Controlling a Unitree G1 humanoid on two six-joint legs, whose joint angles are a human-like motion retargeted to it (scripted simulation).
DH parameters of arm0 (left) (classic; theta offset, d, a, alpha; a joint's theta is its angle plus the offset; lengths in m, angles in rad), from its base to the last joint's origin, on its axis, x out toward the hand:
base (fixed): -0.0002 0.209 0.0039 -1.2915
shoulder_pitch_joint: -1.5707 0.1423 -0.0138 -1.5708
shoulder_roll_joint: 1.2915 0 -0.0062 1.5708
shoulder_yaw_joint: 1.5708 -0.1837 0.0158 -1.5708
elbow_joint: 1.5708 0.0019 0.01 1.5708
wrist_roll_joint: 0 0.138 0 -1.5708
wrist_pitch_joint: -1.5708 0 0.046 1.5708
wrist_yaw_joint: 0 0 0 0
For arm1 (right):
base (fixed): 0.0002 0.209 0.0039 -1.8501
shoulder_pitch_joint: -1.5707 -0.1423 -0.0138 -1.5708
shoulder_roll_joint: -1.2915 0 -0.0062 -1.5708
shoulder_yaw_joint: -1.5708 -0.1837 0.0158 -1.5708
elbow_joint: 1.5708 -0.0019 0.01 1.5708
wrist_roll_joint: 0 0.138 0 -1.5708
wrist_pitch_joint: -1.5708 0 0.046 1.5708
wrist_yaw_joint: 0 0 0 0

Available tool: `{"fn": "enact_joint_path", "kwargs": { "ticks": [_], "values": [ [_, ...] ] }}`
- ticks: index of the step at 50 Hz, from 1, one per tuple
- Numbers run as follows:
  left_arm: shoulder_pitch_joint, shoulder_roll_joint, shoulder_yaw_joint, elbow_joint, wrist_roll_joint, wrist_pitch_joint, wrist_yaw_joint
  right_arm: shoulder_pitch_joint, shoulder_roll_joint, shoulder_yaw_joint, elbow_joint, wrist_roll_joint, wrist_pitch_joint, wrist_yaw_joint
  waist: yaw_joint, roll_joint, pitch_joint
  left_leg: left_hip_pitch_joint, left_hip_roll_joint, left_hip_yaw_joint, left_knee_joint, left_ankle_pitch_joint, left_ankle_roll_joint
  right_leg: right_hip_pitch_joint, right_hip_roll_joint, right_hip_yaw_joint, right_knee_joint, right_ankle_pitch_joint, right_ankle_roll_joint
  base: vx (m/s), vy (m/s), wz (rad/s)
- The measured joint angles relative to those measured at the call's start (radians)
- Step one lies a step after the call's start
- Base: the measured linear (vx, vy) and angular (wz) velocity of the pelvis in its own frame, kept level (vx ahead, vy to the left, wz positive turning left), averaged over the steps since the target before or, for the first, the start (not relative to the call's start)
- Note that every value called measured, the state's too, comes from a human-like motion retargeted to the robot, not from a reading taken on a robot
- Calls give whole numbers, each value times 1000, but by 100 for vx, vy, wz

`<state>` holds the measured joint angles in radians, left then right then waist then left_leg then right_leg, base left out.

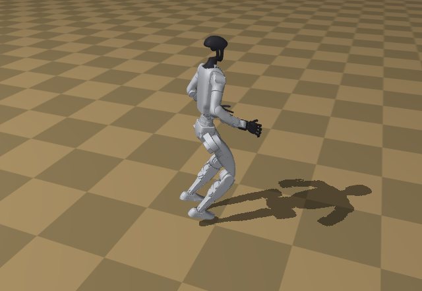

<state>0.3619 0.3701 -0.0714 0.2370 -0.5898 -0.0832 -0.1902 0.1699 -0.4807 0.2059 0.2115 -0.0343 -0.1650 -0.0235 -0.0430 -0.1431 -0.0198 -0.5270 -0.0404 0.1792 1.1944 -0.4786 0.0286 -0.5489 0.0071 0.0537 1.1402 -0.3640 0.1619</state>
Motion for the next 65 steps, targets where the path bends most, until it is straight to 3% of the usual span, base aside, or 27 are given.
{"fn": "enact_joint_path", "kwargs": {
  "ticks": [5,10,13,18,22,25,28,32,37,41,45,48,50,55,58,60,65],
  "values": [
    [12,-33,19,-27,-30,18,-18,-43,0,-29,-79,-49,12,-33,20,14,-9,-101,49,38,151,-89,54,2,32,32,-44,-50,-14,-9,5,50],
    [15,-54,58,-61,12,-4,29,-101,-35,-36,-84,-126,27,-72,56,7,27,-185,88,99,210,-264,121,-9,-9,18,8,-254,-58,-8,6,30],
    [26,-62,81,-114,16,-22,42,-111,-31,-26,-66,-128,26,-79,67,-8,30,-178,95,155,99,-247,109,19,-57,8,-54,-193,-44,-2,5,38],
    [93,-50,73,-200,-55,-19,-12,-66,-22,8,-51,-85,24,-41,58,-26,-27,-142,91,231,-84,-126,69,19,-98,5,-140,30,20,1,4,39],
    [124,-36,49,-248,-123,5,-71,-43,-20,4,-56,-59,20,-18,33,-13,-55,-111,117,272,-50,-112,85,-15,-85,-1,-120,49,19,-2,3,34],
    [142,-27,46,-294,-153,15,-91,-27,-18,-11,-76,-39,16,-25,10,5,-59,-79,162,286,69,-148,114,-35,-52,8,-88,-22,-12,-6,2,12],
    [141,-16,62,-330,-158,21,-92,-16,-17,-32,-90,-15,19,-43,-5,30,-46,-40,211,271,205,-198,130,-40,-19,4,-52,-162,-72,-8,1,-16],
    [110,1,85,-361,-158,32,-93,14,-5,-64,-106,32,22,-37,-15,68,-4,60,257,220,286,-203,114,-3,28,-12,-50,-239,-127,-7,-3,-32],
    [119,41,75,-426,-158,12,-116,107,34,-99,-206,123,7,6,-13,103,3,228,231,131,154,-51,28,69,86,-14,-163,-98,-128,-7,-4,-48],
    [147,69,42,-484,-179,-15,-123,130,57,-115,-322,208,-17,25,-21,119,-7,335,160,44,-35,102,-56,56,158,24,-215,126,-51,-14,0,-45],
    [155,81,12,-528,-213,-33,-103,75,62,-135,-450,253,-39,23,-47,112,-5,422,74,-13,-227,151,-93,-26,182,47,-173,190,-18,-23,6,-24],
    [143,79,8,-536,-219,-37,-84,-13,57,-148,-536,238,-53,11,-68,84,10,477,-4,-32,-366,63,-75,-131,181,60,-85,151,-6,-30,11,-7],
    [142,72,15,-532,-215,-38,-72,-60,51,-162,-581,202,-63,2,-72,62,31,495,-42,-31,-408,-53,-47,-198,174,56,-14,104,-5,-34,13,-10],
    [128,27,86,-466,-165,-41,-40,-113,21,-216,-618,28,-63,-34,-52,-6,80,512,-127,10,-485,-305,33,-309,103,24,90,-76,-54,-28,13,-10],
    [105,-13,159,-422,-137,-51,-27,-86,6,-261,-597,-79,-42,-47,-50,-38,85,541,-177,-2,-575,-293,55,-307,57,20,86,-119,-76,-12,9,9],
    [106,-35,201,-426,-134,-57,-19,-37,0,-288,-591,-114,-25,-47,-44,-28,76,543,-165,-20,-567,-242,38,-266,58,3,46,-113,-90,-6,4,-6],
    [122,-39,258,-527,-115,-72,-13,95,6,-318,-604,-88,3,-31,-42,-16,18,475,-87,10,-490,104,-62,-138,39,-34,-133,72,-56,-5,0,-7]
  ]
}}
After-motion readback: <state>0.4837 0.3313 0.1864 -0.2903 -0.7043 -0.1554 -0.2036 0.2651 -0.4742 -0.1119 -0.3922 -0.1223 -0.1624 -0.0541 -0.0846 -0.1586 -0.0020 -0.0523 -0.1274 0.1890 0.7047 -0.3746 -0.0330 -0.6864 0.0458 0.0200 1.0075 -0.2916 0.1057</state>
